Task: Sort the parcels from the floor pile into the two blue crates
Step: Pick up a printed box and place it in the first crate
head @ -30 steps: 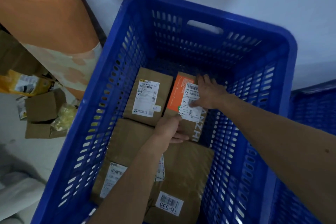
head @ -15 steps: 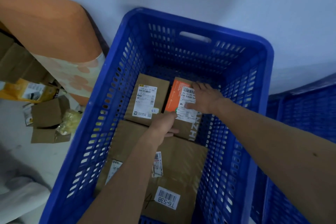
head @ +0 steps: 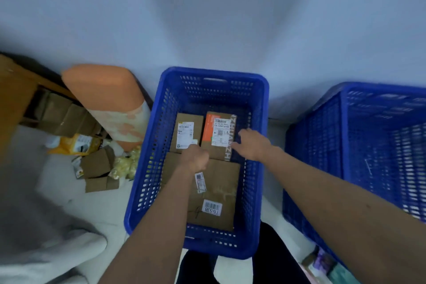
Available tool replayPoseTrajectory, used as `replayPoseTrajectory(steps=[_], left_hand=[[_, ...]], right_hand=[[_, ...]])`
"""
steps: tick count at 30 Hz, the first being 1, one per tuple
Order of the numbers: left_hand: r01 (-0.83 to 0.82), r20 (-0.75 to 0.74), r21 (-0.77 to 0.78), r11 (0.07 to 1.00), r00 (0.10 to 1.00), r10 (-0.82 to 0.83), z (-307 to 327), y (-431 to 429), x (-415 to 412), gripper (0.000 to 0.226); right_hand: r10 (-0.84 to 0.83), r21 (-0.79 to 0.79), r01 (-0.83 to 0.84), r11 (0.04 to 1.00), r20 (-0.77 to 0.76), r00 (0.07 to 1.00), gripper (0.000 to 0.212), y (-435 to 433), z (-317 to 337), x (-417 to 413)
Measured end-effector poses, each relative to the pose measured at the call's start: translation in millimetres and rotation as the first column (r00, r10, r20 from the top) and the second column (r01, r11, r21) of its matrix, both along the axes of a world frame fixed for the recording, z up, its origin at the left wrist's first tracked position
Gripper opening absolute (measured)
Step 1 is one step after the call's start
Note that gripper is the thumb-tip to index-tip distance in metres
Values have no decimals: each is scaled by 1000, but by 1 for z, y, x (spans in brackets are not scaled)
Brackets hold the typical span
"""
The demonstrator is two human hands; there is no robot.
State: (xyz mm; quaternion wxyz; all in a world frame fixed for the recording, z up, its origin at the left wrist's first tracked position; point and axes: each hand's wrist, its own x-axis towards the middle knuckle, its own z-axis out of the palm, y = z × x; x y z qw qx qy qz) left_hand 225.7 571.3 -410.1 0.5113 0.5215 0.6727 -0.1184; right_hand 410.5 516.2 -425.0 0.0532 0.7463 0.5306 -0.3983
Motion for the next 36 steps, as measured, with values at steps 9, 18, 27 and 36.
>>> replayPoseTrajectory(steps=[9, 18, 27, 36], left_hand=[[381, 118, 124, 916, 911, -395, 73, -59, 11, 17], [621, 174, 275, 734, 719, -673, 94, -115, 23, 21], [843, 212, 265, 468, 422, -881, 120, -269, 61, 21], [944, 168, 290, 158, 112, -979, 135, -480, 88, 28]], right_hand=[[-366, 46, 365, 930, 23, 930, 52, -106, 108, 4], [-635, 97, 627, 773, 117, 764, 33, -260, 136, -53], [-890, 112, 886, 449, 142, 433, 31, -444, 145, -99], [-988, 162, 982, 100, 129, 79, 40, -673, 158, -148]])
